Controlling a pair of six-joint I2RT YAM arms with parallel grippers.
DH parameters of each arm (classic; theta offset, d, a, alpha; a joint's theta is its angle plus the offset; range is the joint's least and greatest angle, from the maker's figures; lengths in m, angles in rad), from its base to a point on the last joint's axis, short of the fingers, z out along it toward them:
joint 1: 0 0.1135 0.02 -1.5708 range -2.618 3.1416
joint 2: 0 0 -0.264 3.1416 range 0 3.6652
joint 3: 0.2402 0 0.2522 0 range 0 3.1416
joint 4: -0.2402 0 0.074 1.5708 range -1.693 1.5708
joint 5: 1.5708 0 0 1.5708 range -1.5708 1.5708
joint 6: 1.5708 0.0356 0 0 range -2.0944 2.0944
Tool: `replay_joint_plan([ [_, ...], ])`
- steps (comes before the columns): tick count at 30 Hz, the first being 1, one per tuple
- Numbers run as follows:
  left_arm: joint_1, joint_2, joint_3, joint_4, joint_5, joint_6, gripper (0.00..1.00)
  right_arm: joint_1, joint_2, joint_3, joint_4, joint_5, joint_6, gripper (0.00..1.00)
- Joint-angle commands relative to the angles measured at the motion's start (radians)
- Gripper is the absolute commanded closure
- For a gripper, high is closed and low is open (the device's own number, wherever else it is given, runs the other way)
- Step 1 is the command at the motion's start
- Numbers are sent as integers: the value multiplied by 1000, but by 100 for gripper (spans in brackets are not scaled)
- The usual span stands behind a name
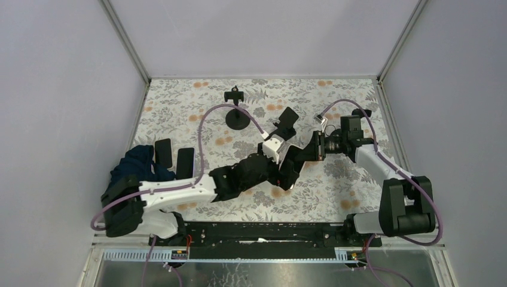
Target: Place the phone on the phone stand
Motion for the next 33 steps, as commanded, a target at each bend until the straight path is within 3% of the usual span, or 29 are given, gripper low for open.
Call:
replay_joint_plan([
  [1,-5,-127,-29,103,23,55,1,-21,-95,49,48,-92,-27,100],
  [5,25,-253,8,1,-41,154,1,-24,-104,186,-124,-12,-206,100],
  [7,88,-304,51,-43,-4,216,1,-24,-95,255,-132,25,-217,100],
  [15,641,-389,81,-111,460,219,1,-25,-14,496,68,274,-76,100],
  [17,718,-399,58,-114,524,229,1,-23,16,526,130,304,-55,100],
  [23,748,-467,-26,-121,539,330,1,-24,158,630,154,335,-63,100],
  [33,747,-530,-43,-160,423,393,1,-24,353,713,164,320,-48,100],
])
